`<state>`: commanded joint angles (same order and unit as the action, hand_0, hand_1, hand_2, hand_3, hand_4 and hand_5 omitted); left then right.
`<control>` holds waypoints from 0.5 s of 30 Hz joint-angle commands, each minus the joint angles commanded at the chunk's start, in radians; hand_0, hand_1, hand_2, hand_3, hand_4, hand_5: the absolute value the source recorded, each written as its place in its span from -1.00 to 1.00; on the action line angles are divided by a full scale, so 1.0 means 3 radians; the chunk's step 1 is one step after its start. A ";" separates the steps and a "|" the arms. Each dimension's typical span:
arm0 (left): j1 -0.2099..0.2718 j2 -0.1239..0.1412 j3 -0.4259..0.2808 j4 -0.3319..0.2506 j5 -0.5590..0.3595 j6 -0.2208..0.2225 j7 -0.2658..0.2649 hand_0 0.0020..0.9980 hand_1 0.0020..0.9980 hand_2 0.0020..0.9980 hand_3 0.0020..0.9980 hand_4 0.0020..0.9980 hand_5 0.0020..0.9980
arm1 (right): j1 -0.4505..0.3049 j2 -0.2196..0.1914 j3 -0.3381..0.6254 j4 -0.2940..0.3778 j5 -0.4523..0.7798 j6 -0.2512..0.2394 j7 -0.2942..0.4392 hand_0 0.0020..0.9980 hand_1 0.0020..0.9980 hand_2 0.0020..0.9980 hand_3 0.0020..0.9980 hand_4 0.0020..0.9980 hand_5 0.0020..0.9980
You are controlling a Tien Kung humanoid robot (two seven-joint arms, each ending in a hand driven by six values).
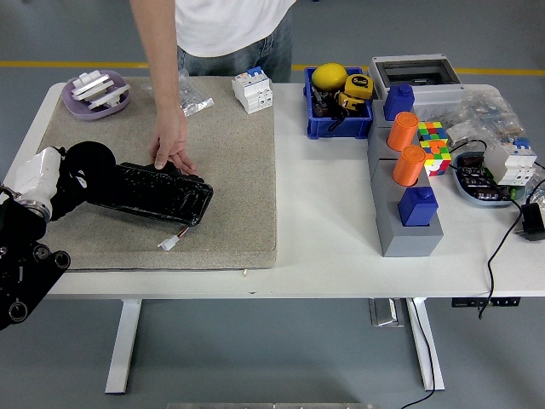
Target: Pick the rag up,wipe the panel,place it on the desk
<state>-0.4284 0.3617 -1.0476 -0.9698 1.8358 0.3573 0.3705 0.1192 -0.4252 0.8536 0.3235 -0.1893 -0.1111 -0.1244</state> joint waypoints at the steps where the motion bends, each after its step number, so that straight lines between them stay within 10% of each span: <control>1: 0.0002 0.0000 0.0007 0.0002 -0.0007 0.0003 -0.0003 -0.43 -0.01 0.11 -0.02 -0.72 -1.00 | 0.0000 0.0000 -0.0003 0.0000 0.0001 0.0000 -0.0001 0.50 0.24 0.24 0.12 0.82 -0.15; 15: 0.0123 -0.0059 0.0223 -0.0588 0.0138 -0.0004 0.0097 -0.42 -0.01 0.10 -0.01 -0.68 -1.00 | -0.0001 -0.0004 0.0002 0.0000 -0.0003 -0.0001 0.0005 0.50 0.24 0.24 0.12 0.82 -0.15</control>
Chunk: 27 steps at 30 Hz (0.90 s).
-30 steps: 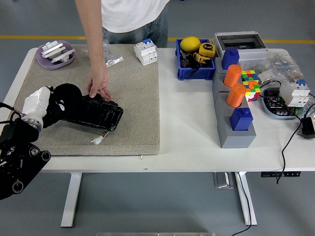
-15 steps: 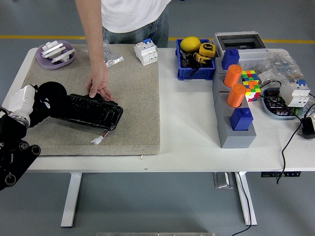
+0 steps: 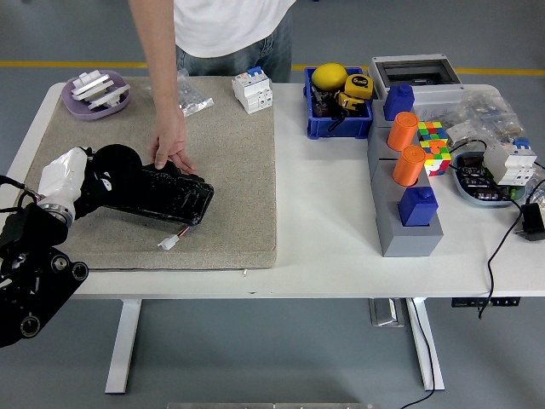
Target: Pick the rag up,wipe the panel,place it on the desk
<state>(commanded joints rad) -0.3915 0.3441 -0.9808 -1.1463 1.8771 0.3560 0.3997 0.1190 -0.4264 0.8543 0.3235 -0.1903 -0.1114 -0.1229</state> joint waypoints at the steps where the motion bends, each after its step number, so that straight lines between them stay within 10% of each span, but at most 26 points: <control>1: 0.0000 -0.0004 0.0036 -0.0032 0.0008 -0.0011 0.0016 -0.42 -0.01 0.10 -0.01 -0.68 -1.00 | 0.0003 -0.0001 -0.0002 0.0001 -0.0001 0.0000 0.0000 0.50 0.24 0.24 0.12 0.82 -0.15; 27: -0.0025 -0.0078 0.0750 -0.0600 -0.0008 -0.0049 0.0152 -0.41 -0.02 0.09 -0.02 -0.68 -1.00 | 0.0015 -0.0003 0.0007 0.0000 0.0003 0.0011 0.0008 0.50 0.24 0.24 0.12 0.83 -0.15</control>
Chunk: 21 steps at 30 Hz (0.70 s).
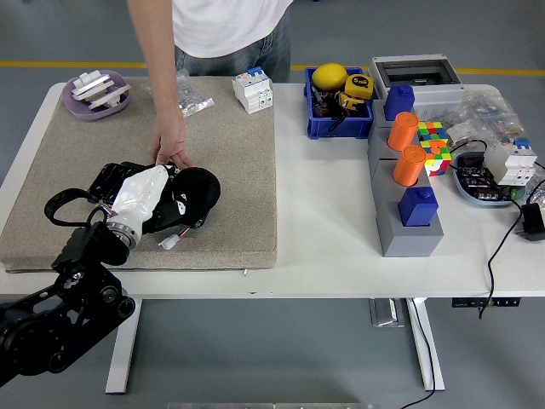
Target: Pick the rag up,wipe the panel,place it on the desk
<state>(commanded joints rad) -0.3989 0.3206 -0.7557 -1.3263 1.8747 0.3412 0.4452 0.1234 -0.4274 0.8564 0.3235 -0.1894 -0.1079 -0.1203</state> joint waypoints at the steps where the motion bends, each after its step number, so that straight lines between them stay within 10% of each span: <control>1: 0.0004 -0.0002 0.0005 -0.0006 0.0004 -0.0002 0.0005 -0.41 -0.02 0.09 -0.02 -0.68 -1.00 | 0.0000 0.0000 -0.0001 0.0000 0.0000 0.0001 -0.0002 0.50 0.24 0.24 0.12 0.83 -0.15; 21: 0.0064 -0.0024 -0.0228 0.0235 0.0067 0.0054 0.0017 -0.40 -0.03 0.09 -0.03 -0.70 -1.00 | -0.0008 0.0016 -0.0005 -0.0004 0.0007 0.0015 -0.0006 0.50 0.24 0.24 0.12 0.83 -0.14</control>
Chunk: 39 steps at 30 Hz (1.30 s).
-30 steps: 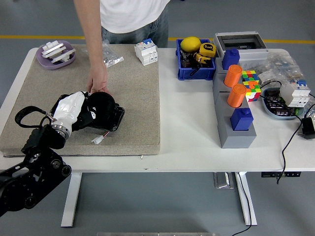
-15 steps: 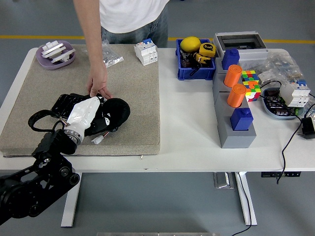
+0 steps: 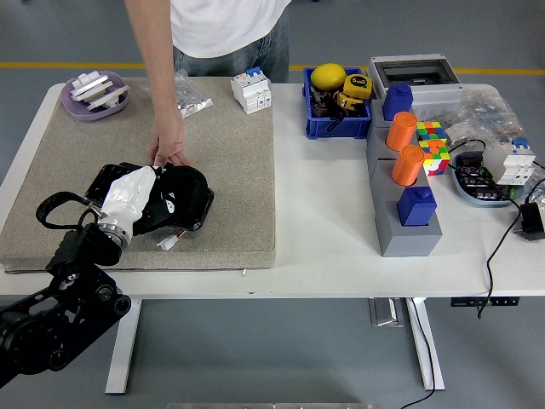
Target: Pick the rag up,wipe the panel,place it on the desk
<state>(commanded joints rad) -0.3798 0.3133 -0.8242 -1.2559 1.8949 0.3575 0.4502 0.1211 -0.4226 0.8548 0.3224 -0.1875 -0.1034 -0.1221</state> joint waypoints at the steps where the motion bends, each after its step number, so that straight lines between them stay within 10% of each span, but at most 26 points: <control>1: -0.0003 0.0008 -0.0019 0.0013 0.0004 0.0001 -0.0001 -0.40 -0.03 0.09 -0.03 -0.70 -1.00 | 0.0001 0.0001 0.0000 0.0000 0.0000 0.0000 0.0000 0.50 0.24 0.24 0.12 0.83 -0.14; 39: -0.0228 0.0149 -0.0572 0.1105 -0.0006 0.0144 -0.0153 -0.39 -0.05 0.07 -0.02 -0.64 -1.00 | 0.0000 -0.0005 -0.0017 0.0009 0.0000 -0.0019 -0.0008 0.50 0.25 0.24 0.12 0.83 -0.14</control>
<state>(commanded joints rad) -0.4483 0.3580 -0.9958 -0.9244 1.8932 0.4008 0.4042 0.1211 -0.4241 0.8498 0.3252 -0.1874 -0.1089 -0.1244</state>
